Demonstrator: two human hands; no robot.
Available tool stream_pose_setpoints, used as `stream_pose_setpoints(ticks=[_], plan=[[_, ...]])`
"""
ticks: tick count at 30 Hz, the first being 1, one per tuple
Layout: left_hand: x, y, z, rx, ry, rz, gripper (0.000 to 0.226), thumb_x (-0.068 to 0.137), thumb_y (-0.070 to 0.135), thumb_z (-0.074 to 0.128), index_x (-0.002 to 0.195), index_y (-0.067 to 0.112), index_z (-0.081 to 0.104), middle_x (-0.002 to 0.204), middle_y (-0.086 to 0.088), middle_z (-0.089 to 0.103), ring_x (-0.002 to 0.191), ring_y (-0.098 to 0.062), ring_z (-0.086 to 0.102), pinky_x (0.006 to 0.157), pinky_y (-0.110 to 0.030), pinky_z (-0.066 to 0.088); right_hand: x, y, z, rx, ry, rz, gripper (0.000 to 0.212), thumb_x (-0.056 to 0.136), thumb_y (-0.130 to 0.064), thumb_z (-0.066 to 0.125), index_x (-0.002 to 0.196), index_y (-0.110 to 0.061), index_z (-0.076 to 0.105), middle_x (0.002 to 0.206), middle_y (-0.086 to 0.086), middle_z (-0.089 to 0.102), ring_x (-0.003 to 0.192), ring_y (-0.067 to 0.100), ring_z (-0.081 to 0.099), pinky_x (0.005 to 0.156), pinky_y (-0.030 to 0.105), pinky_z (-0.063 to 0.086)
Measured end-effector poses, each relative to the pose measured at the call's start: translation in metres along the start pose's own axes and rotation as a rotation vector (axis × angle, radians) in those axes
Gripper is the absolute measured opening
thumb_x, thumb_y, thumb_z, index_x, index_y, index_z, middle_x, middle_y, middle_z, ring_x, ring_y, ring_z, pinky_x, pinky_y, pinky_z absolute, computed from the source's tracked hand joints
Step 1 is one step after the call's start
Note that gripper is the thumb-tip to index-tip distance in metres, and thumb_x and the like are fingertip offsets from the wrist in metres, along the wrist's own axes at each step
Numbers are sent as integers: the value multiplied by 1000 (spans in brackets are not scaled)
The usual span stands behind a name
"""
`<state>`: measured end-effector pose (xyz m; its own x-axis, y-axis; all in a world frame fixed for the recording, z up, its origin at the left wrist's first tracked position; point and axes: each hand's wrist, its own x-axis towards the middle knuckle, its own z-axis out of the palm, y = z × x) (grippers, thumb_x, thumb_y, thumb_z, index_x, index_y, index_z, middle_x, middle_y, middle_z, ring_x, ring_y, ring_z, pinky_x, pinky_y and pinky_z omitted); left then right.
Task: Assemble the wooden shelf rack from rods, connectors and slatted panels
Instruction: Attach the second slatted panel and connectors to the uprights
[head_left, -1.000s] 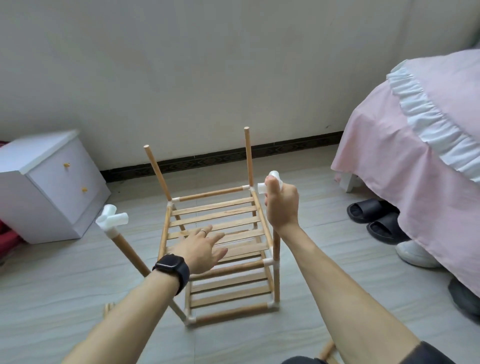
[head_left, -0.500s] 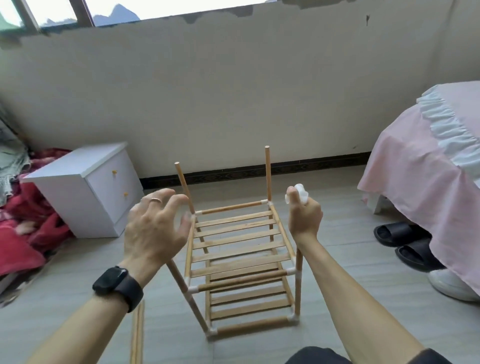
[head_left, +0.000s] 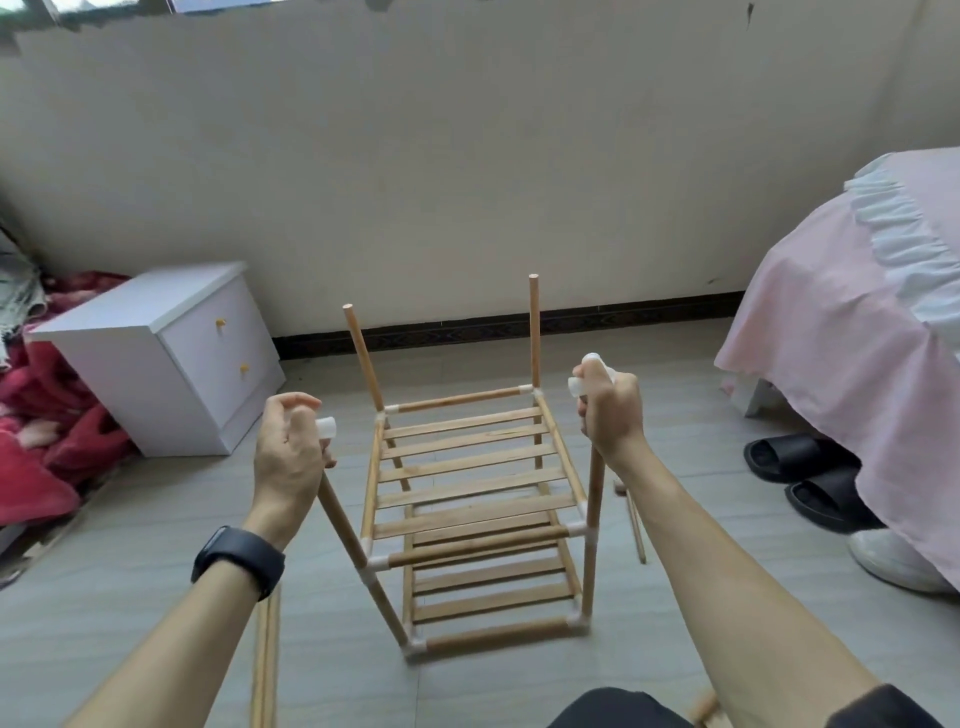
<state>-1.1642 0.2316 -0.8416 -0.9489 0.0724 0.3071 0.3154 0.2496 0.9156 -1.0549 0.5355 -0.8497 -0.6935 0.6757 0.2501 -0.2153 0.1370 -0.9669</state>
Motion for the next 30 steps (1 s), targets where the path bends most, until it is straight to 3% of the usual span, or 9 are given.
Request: stream_pose_setpoints(ticks=[8, 12, 15, 17, 20, 23, 26, 28, 30], plan=[[-1, -2, 4, -47, -30, -12, 15, 107, 32, 37, 107, 26, 51, 90, -7, 50, 74, -20, 52, 61, -30, 52, 12, 9, -3, -28, 28, 26, 40, 87, -44, 48, 53, -23, 47, 49, -3, 41, 46, 13, 38, 46, 25, 32], [-7, 15, 20, -118, -114, -103, 19, 108, 44, 34, 115, 30, 44, 96, -8, 53, 72, -16, 56, 58, -21, 52, 28, 5, 8, -248, 234, 82, 62, 95, -77, 26, 98, -23, 58, 92, -9, 63, 95, 19, 59, 81, 38, 42], [-23, 34, 40, -188, -319, -166, 27, 105, 55, 29, 117, 34, 39, 115, -15, 57, 91, -25, 65, 82, -43, 55, 28, 4, 2, -417, 321, 249, 80, 92, -82, 24, 139, -20, 37, 142, 10, 45, 128, 32, 44, 108, 54, 35], [-34, 45, 49, -127, -462, -145, 42, 95, 67, 29, 118, 36, 45, 125, -15, 52, 107, -26, 62, 95, -51, 49, 2, 9, 1, -405, 280, 225, 81, 91, -81, 29, 144, -20, 32, 148, 13, 39, 132, 32, 41, 109, 54, 35], [-35, 57, 48, -48, -587, -59, 60, 90, 68, 24, 115, 36, 68, 131, 7, 54, 120, -11, 53, 100, -42, 41, -74, 18, 14, -82, -11, 183, 82, 82, -89, 25, 121, -23, 54, 126, -2, 64, 123, 17, 56, 99, 40, 40], [-13, 60, 39, 45, -554, 38, 56, 101, 58, 23, 120, 33, 71, 125, 23, 54, 118, 3, 48, 96, -30, 34, -129, 21, 39, -38, -277, 130, 86, 79, -96, 21, 117, -30, 62, 105, -16, 72, 106, 1, 64, 91, 27, 41], [23, 46, 32, 225, -381, 52, 44, 108, 43, 34, 137, 22, 58, 142, 1, 52, 132, -13, 44, 105, -30, 31, -138, 15, 59, -2, -209, 39, 84, 78, -97, 24, 91, -23, 62, 72, -13, 60, 70, 2, 57, 71, 21, 46], [44, 33, 29, 301, -262, -25, 49, 104, 46, 44, 144, 18, 49, 147, -8, 45, 136, -24, 42, 114, -40, 34, -133, 7, 65, 12, -72, -18, 78, 74, -98, 25, 61, -26, 51, 49, -11, 43, 46, 2, 37, 48, 15, 33], [58, 21, 25, 338, -152, -84, 60, 99, 52, 51, 149, 20, 39, 152, -10, 31, 139, -28, 36, 117, -47, 32, -126, 6, 65, 67, 27, -28, 82, 69, -101, 29, 43, -25, 46, 40, -10, 33, 38, 3, 28, 41, 15, 24]])
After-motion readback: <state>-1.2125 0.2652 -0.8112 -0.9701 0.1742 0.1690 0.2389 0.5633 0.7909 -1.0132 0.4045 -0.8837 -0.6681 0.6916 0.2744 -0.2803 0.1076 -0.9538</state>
